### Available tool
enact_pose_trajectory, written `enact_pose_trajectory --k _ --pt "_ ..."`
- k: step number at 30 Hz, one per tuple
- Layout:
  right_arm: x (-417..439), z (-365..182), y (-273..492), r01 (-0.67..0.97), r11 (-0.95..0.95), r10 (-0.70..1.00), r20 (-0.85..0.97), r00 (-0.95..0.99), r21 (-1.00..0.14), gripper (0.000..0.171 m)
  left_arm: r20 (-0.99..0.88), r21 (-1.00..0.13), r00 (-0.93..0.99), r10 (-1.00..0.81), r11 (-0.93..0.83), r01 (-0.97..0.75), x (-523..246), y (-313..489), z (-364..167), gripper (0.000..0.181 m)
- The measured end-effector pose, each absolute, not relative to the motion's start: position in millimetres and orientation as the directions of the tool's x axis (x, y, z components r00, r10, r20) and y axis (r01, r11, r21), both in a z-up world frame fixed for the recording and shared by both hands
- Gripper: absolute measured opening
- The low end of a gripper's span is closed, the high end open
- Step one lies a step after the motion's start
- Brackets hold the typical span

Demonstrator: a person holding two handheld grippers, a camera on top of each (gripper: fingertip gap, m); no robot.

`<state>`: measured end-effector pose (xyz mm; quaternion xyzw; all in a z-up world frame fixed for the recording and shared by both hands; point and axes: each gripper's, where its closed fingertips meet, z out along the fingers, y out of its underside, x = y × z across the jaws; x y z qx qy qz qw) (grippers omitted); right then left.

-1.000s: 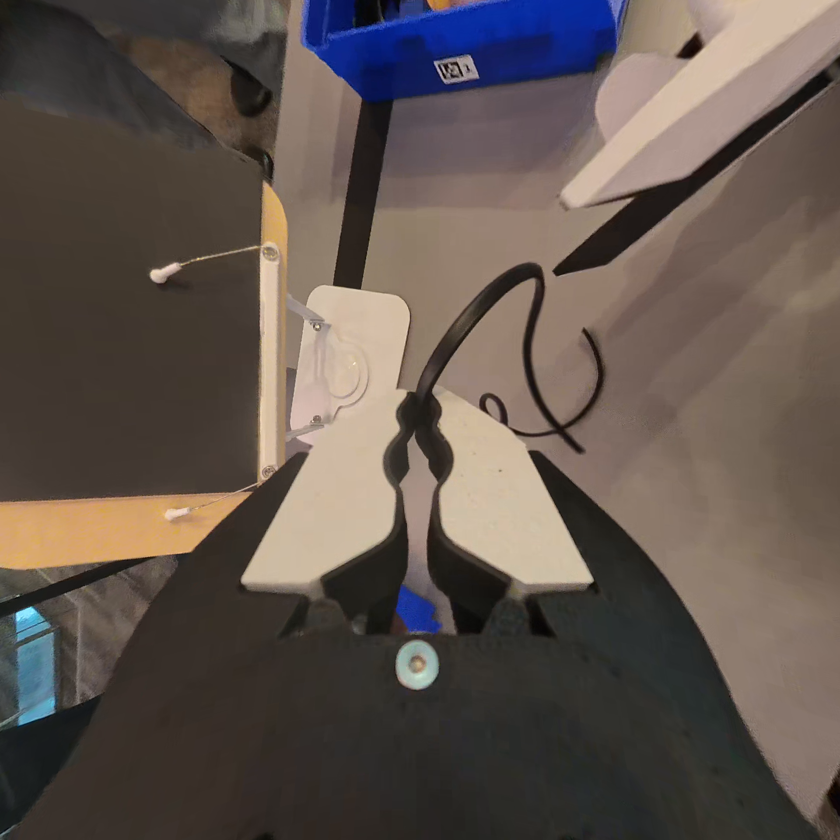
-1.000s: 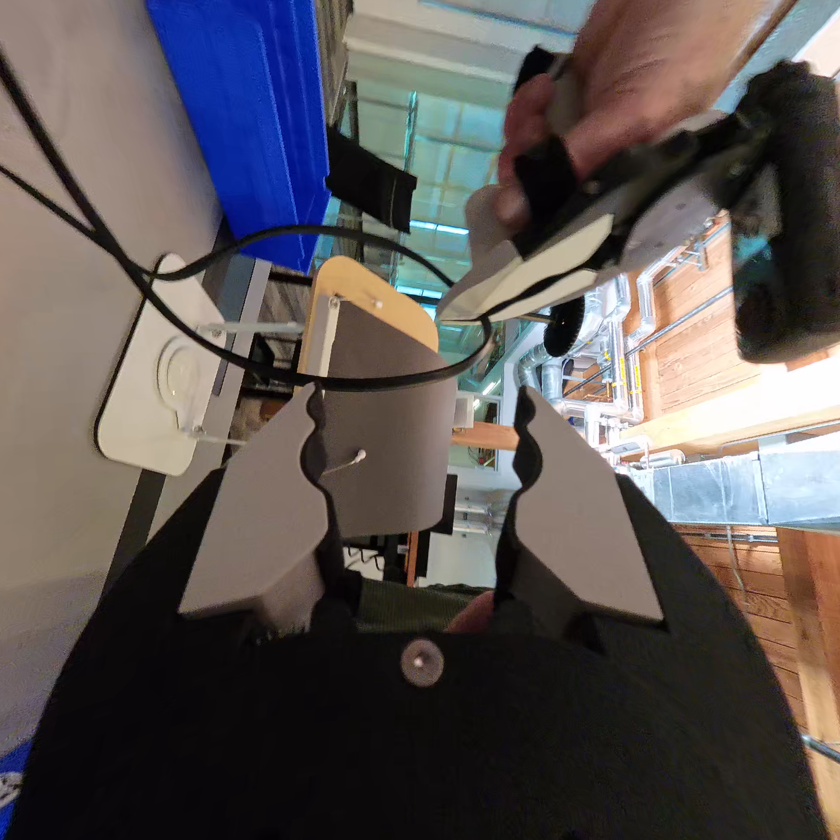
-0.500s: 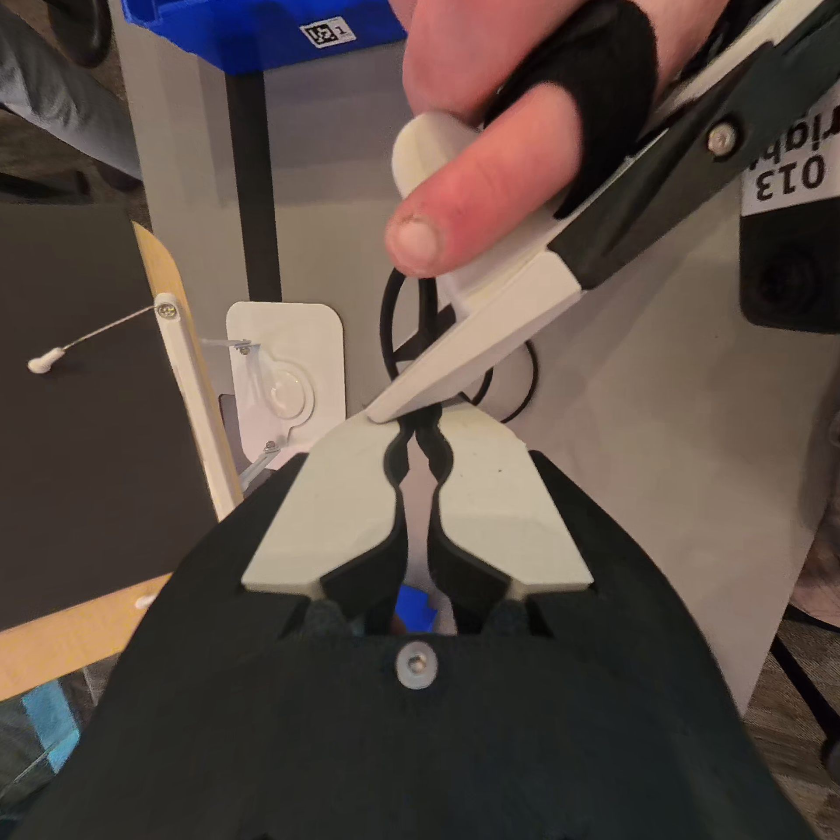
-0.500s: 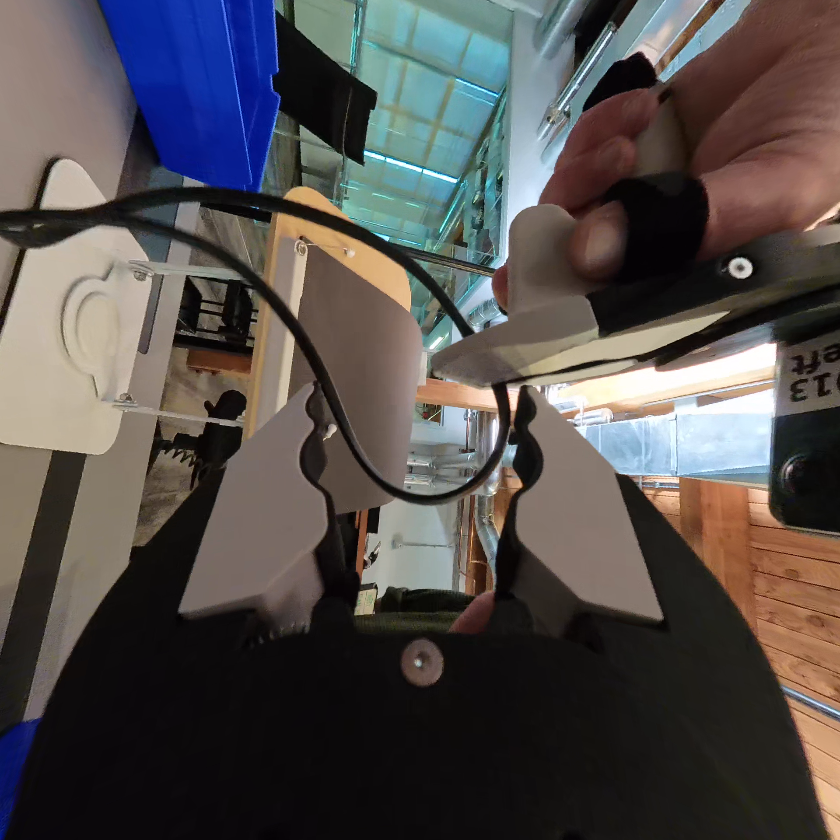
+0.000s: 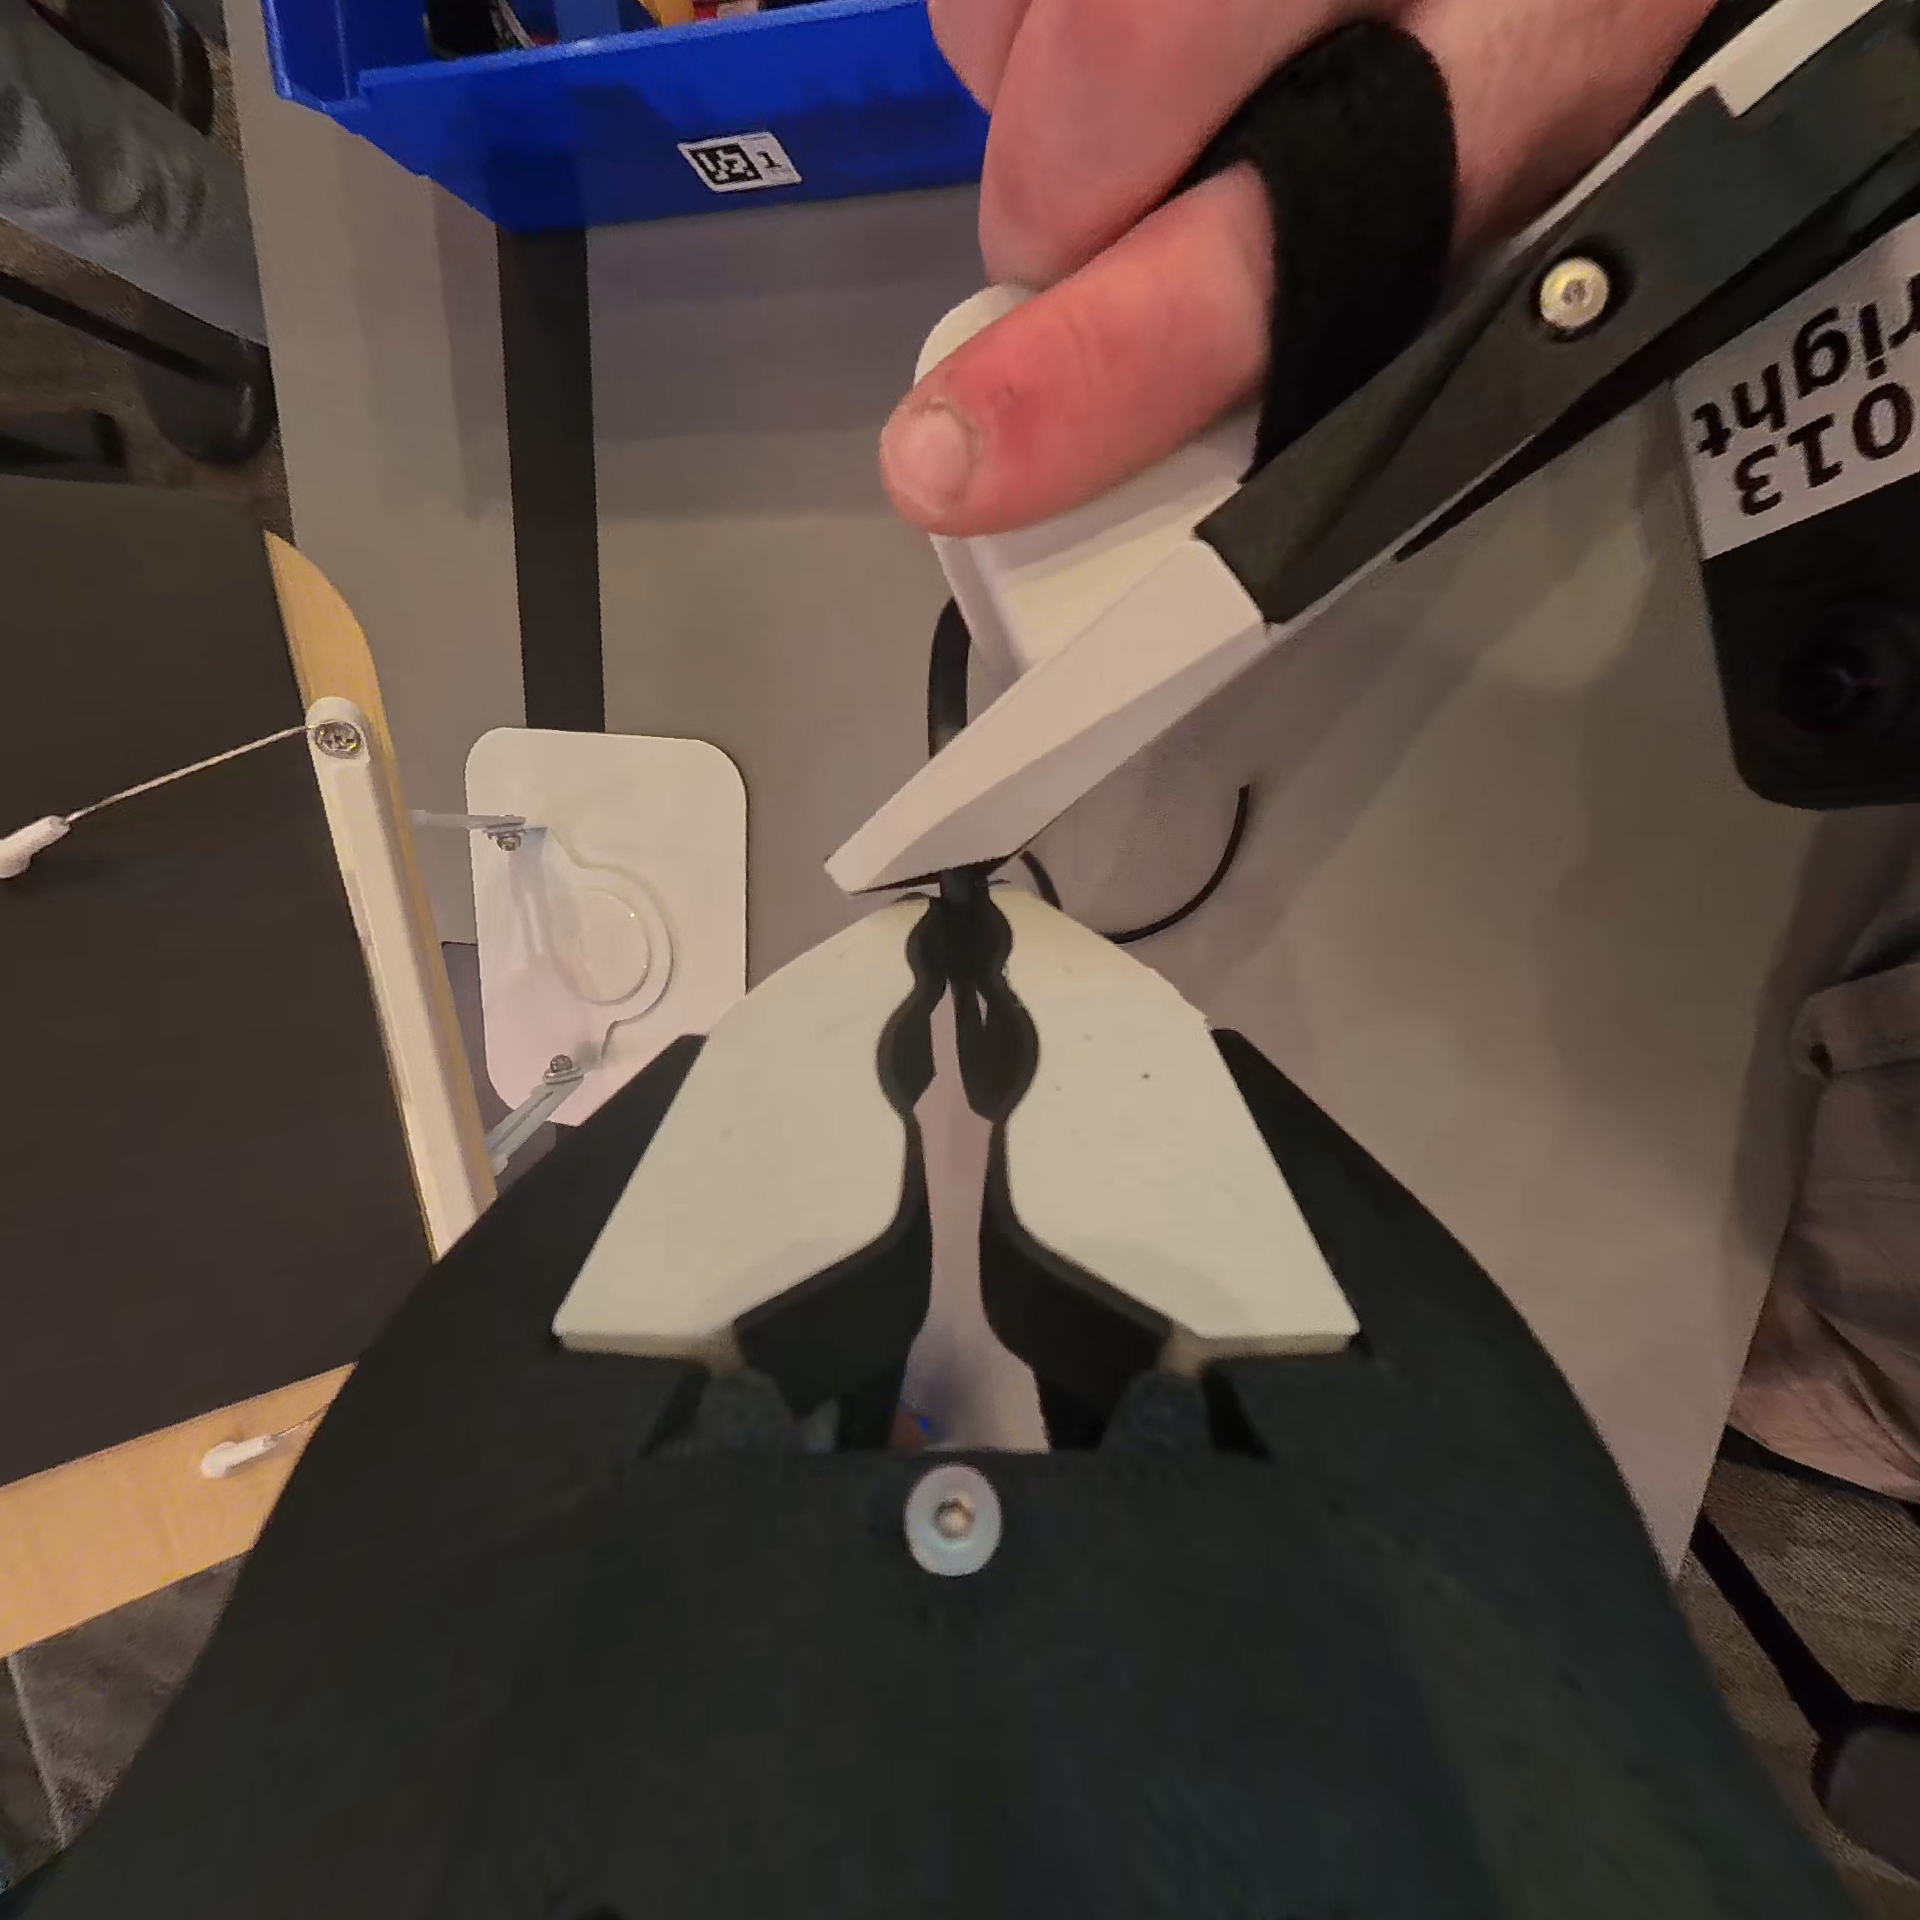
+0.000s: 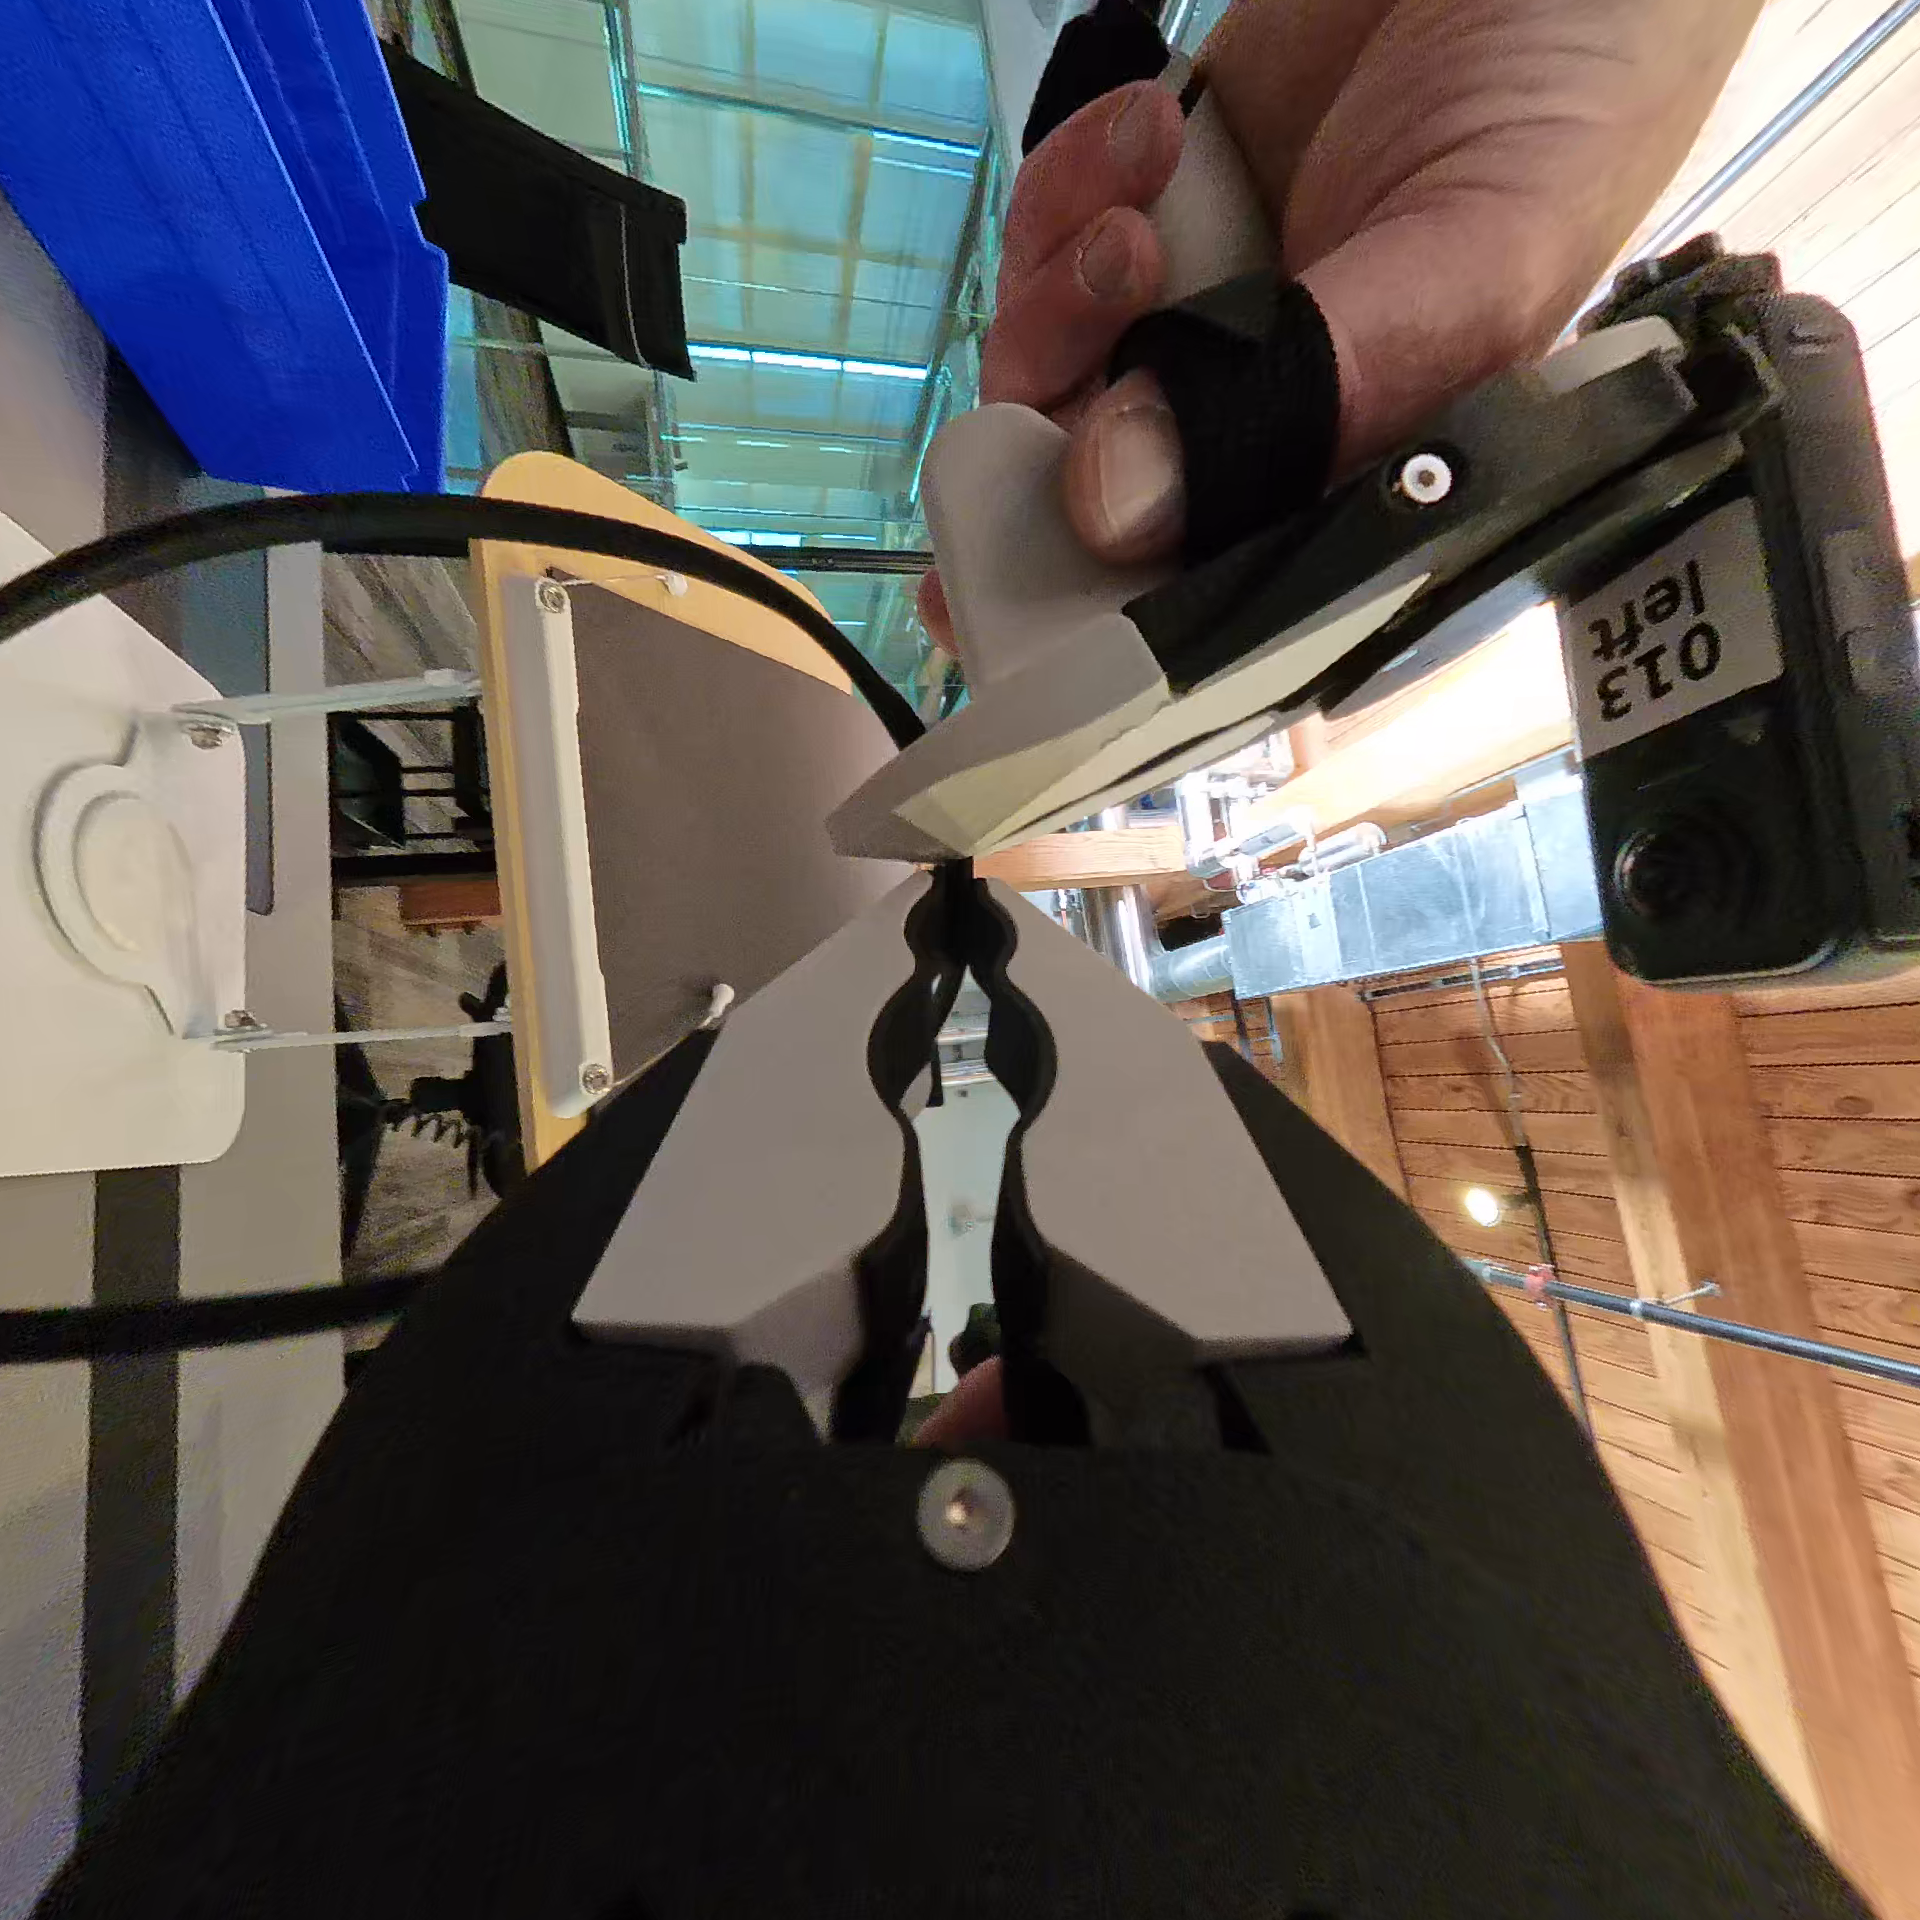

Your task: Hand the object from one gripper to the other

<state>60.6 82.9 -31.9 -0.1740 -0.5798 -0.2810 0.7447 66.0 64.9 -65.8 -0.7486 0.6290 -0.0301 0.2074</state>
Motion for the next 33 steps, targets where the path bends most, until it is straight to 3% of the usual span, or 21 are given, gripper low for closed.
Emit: enact_pose_trajectory --k 3,6,10,12,17,19,22,26,28,30,33 --pt "61 -32 85 0.618 0.786 -0.171 0.968 0.185 0.021 0.0 -0.25 -0.361 0.217 -0.944 -0.117 -0.925 65 67 -65 0.007" --pt "66 -28 92 0.608 0.79 -0.078 0.969 0.233 -0.082 0.0 -0.315 -0.399 0.232 -0.92 -0.093 -0.912 60 72 -61 0.031" --pt "77 -14 97 0.522 0.792 0.135 0.925 0.356 -0.316 0.0 -0.341 -0.535 0.28 -0.898 -0.06 -0.843 53 68 -57 0.051" --pt "80 -5 92 0.427 0.797 0.253 0.877 0.408 -0.428 0.0 -0.3 -0.609 0.285 -0.911 -0.047 -0.792 50 62 -63 0.064" --pt "83 11 70 0.093 0.724 0.599 0.691 0.405 -0.683 0.0 -0.093 -0.858 0.224 -0.97 -0.036 -0.512 61 48 -61 0.075" --pt "85 15 64 -0.006 0.681 0.68 0.629 0.377 -0.732 0.0 0.028 -0.913 0.135 -0.99 -0.08 -0.399 72 37 -61 0.086" --pt "84 17 54 -0.106 0.65 0.737 0.591 0.328 -0.752 0.0 0.128 -0.925 0.012 -0.992 -0.124 -0.36 90 27 -76 0.104" --pt "83 16 44 -0.182 0.624 0.774 0.569 0.277 -0.76 0.0 0.133 -0.923 -0.087 -0.987 -0.091 -0.374 120 20 -99 0.104" --pt "82 15 40 -0.196 0.624 0.776 0.572 0.264 -0.756 0.0 0.11 -0.925 -0.113 -0.987 -0.061 -0.375 135 19 -106 0.095" --pt "82 15 38 -0.203 0.627 0.775 0.577 0.257 -0.752 0.0 0.082 -0.939 -0.12 -0.989 -0.036 -0.343 146 21 -107 0.076" --pt "87 21 35 -0.236 0.614 0.788 0.564 0.247 -0.754 0.0 0.044 -0.941 -0.131 -0.99 0.003 -0.337 151 19 -112 0.025"
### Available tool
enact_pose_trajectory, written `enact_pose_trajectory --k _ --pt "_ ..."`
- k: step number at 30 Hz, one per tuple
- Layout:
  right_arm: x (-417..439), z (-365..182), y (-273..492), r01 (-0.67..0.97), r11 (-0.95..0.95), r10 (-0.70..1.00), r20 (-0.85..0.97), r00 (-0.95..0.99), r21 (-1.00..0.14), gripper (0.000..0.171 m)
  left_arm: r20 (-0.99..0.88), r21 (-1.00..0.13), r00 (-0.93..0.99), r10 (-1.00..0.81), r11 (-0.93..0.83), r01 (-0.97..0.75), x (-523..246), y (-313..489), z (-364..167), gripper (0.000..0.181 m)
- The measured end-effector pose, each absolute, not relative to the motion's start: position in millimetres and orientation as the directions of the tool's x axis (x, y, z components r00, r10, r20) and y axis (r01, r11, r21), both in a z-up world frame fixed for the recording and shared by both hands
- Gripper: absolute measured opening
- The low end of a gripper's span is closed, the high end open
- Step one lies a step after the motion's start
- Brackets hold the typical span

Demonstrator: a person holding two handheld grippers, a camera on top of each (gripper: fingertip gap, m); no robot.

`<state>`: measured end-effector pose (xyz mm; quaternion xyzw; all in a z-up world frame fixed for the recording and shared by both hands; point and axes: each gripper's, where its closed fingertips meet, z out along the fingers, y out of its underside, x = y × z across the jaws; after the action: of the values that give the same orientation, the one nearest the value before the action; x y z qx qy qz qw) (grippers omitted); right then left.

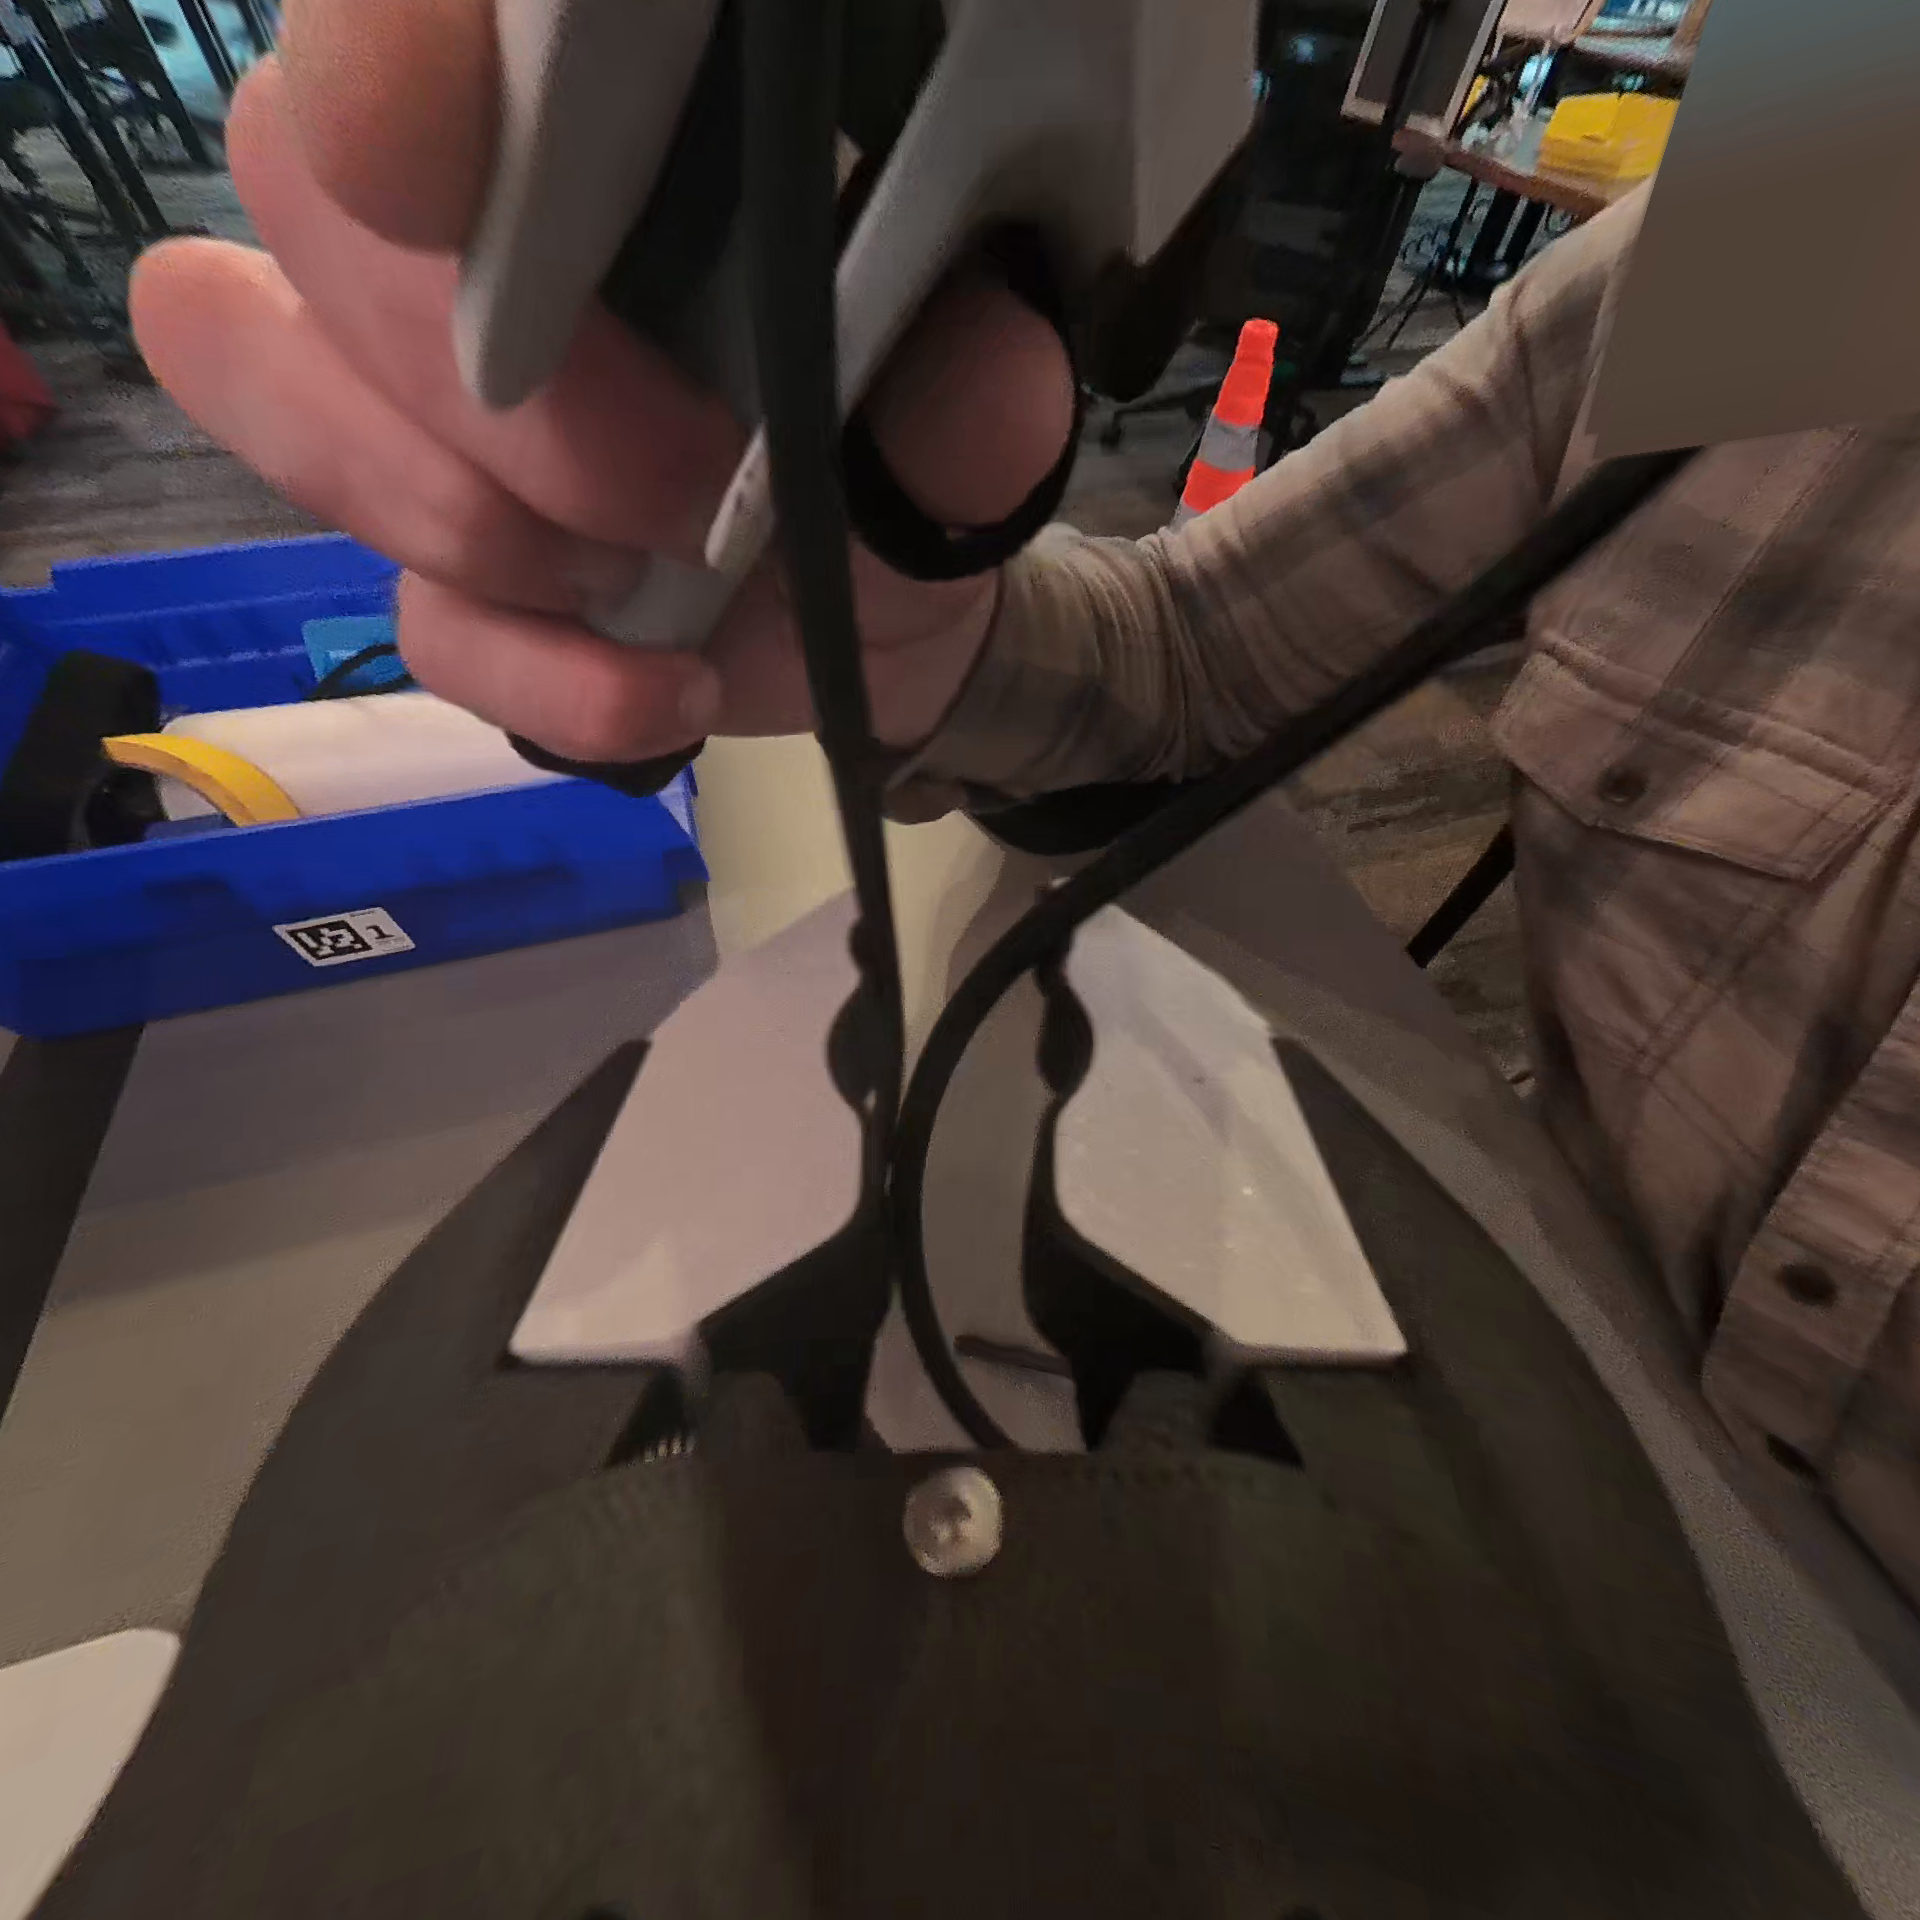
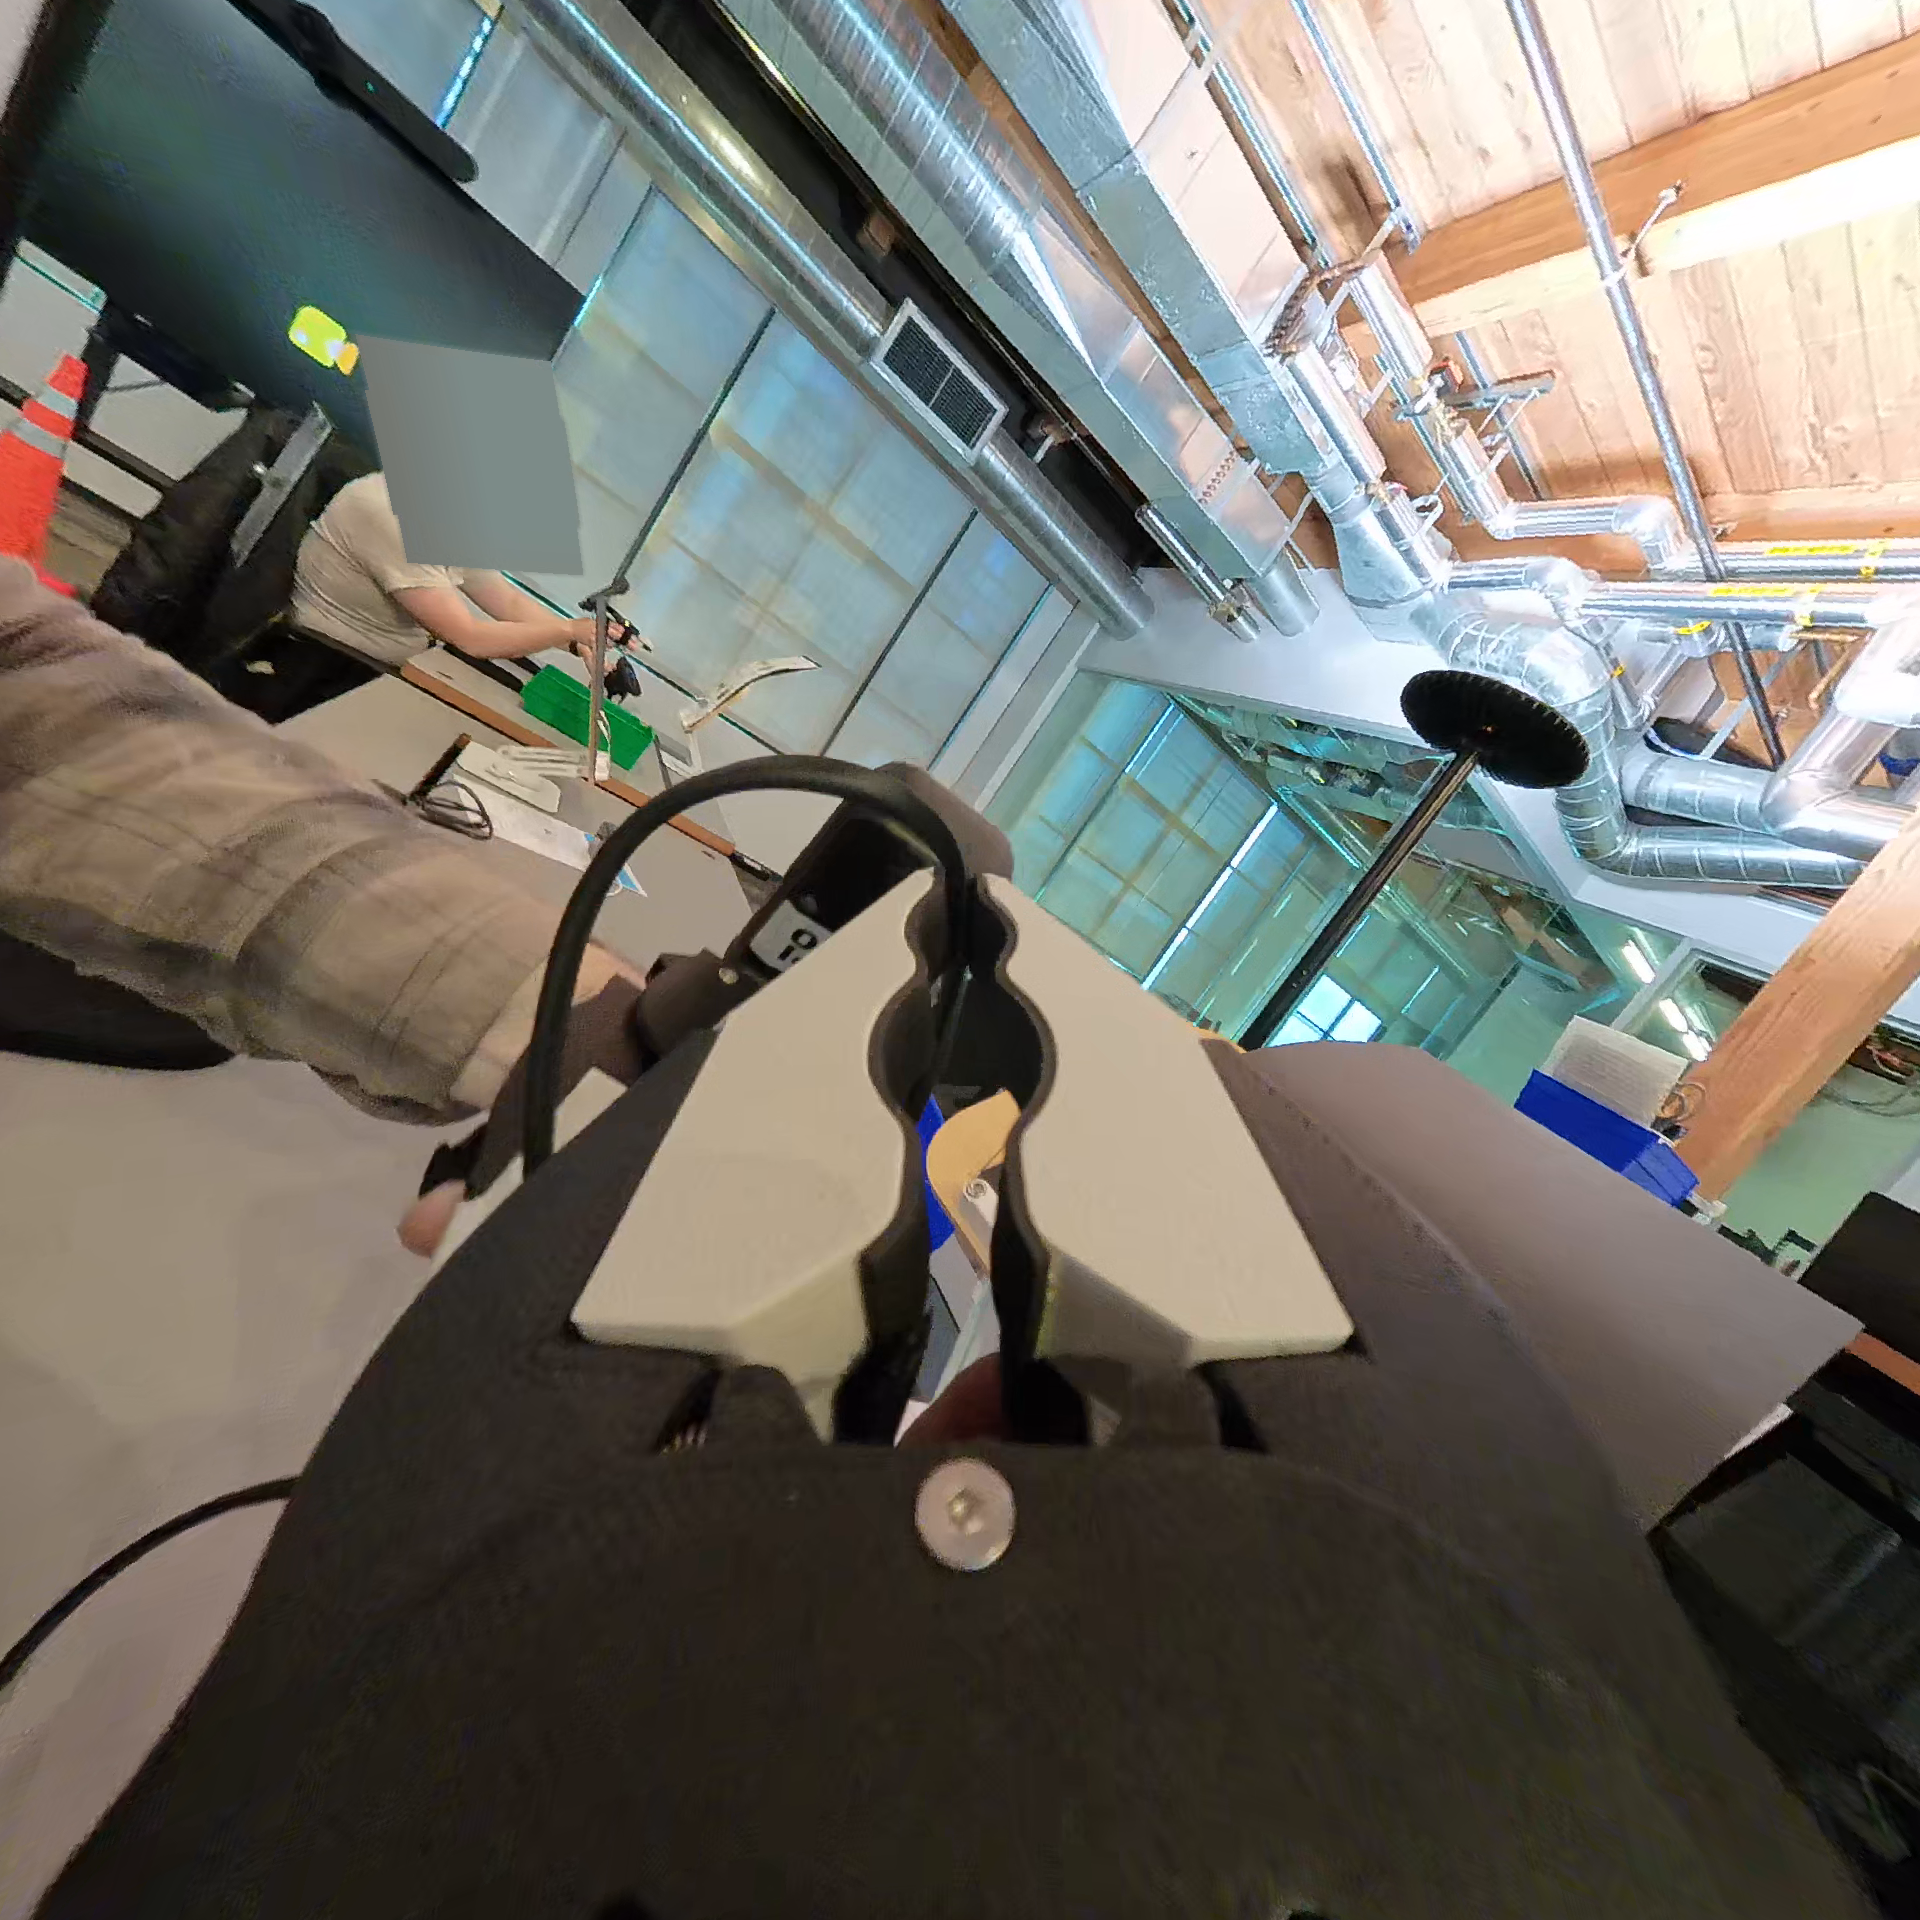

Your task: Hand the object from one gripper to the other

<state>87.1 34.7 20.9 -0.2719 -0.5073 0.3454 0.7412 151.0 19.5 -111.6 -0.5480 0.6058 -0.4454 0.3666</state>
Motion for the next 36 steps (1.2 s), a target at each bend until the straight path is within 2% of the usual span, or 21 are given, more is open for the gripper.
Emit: enact_pose_trajectory --k 2,3,8,10,15,18,22,26,32,33,34,35,36 --pt "92 26 35 -0.247 0.614 0.788 0.562 0.253 -0.75 0.0 0.057 -0.952 -0.1 -0.993 -0.024 -0.306 150 24 -108 0.003" --pt "95 28 36 -0.246 0.618 0.784 0.563 0.262 -0.747 0.0 0.052 -0.95 -0.085 -0.995 -0.023 -0.31 148 27 -108 0.001" --pt "105 34 51 -0.204 0.628 0.769 0.557 0.315 -0.751 0.002 -0.064 -0.903 0.148 -0.987 -0.005 -0.429 124 56 -112 0.0" --pt "109 34 58 -0.176 0.631 0.762 0.56 0.326 -0.755 0.021 -0.187 -0.851 0.27 -0.944 0.018 -0.525 105 74 -112 0.0" --pt "115 28 75 -0.048 0.618 0.754 0.574 0.319 -0.785 0.047 -0.51 -0.721 0.463 -0.725 0.067 -0.689 52 106 -78 0.0" --pt "114 14 83 0.021 0.552 0.802 0.538 0.259 -0.833 0.057 -0.661 -0.645 0.492 -0.566 0.094 -0.758 28 115 -48 0.0" --pt "94 -31 81 0.155 0.478 0.864 0.495 0.096 -0.864 0.067 -0.695 -0.646 0.522 -0.494 0.111 -0.755 19 113 -11 0.0" --pt "64 -68 75 0.207 0.515 0.846 0.532 0.032 -0.832 0.072 -0.657 -0.692 0.543 -0.523 0.132 -0.71 32 102 15 0.0" --pt "30 -116 54 0.243 0.511 0.858 0.507 -0.085 -0.824 0.064 -0.592 -0.764 0.557 -0.582 0.186 -0.617 66 81 41 0.0" --pt "28 -121 48 0.234 0.516 0.856 0.502 -0.121 -0.824 0.051 -0.589 -0.771 0.564 -0.578 0.193 -0.607 69 80 45 0.0" --pt "28 -125 42 0.223 0.533 0.846 0.51 -0.154 -0.816 0.023 -0.592 -0.771 0.561 -0.579 0.203 -0.604 72 78 47 0.0" --pt "28 -126 38 0.21 0.539 0.842 0.512 -0.173 -0.816 0.007 -0.596 -0.773 0.564 -0.572 0.217 -0.596 74 77 51 0.0" --pt "29 -124 33 0.191 0.524 0.849 0.491 -0.193 -0.83 0.005 -0.6 -0.772 0.566 -0.566 0.226 -0.594 75 76 53 0.0"
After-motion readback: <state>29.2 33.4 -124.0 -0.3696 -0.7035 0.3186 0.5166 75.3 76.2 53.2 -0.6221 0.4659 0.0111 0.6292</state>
